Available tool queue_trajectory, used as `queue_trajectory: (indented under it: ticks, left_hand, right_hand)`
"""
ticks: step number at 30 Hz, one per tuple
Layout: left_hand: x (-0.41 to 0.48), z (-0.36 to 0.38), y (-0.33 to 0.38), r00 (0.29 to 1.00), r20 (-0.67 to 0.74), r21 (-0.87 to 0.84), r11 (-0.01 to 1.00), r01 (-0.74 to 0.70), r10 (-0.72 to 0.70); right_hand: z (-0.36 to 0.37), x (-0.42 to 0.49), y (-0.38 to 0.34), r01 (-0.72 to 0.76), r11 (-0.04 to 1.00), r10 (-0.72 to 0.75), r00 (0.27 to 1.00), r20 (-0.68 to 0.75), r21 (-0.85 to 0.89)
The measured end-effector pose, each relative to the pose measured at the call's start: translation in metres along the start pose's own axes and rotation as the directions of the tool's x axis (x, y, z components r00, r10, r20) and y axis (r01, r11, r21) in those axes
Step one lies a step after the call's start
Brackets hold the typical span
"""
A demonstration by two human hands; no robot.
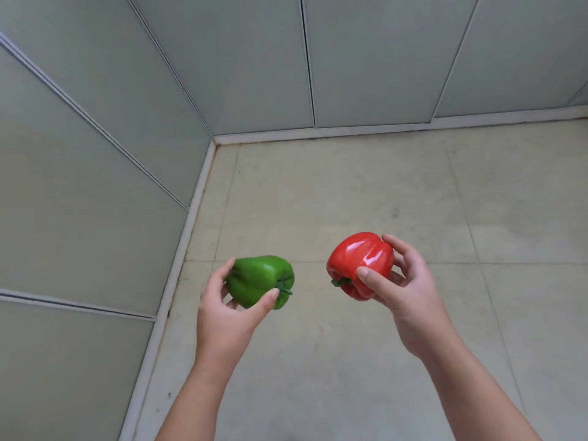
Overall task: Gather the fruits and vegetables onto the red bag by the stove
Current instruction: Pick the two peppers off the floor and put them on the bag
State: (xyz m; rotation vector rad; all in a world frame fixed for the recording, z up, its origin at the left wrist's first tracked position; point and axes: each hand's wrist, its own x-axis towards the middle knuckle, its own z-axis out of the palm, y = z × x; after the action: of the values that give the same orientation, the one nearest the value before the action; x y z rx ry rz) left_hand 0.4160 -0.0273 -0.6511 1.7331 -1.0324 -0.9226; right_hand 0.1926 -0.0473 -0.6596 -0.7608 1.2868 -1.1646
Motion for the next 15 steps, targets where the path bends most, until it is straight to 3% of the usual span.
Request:
queue_trajectory:
  ticks: [15]
  left_hand:
    - [-0.116,-0.027,0.227,1.000,0.026,-0.028,0.999,0.018,-0.017]
  right_hand:
    - [-0.018,-0.125,-0.242,-0.004,0.999,0.006,0.999,-0.036,0.047]
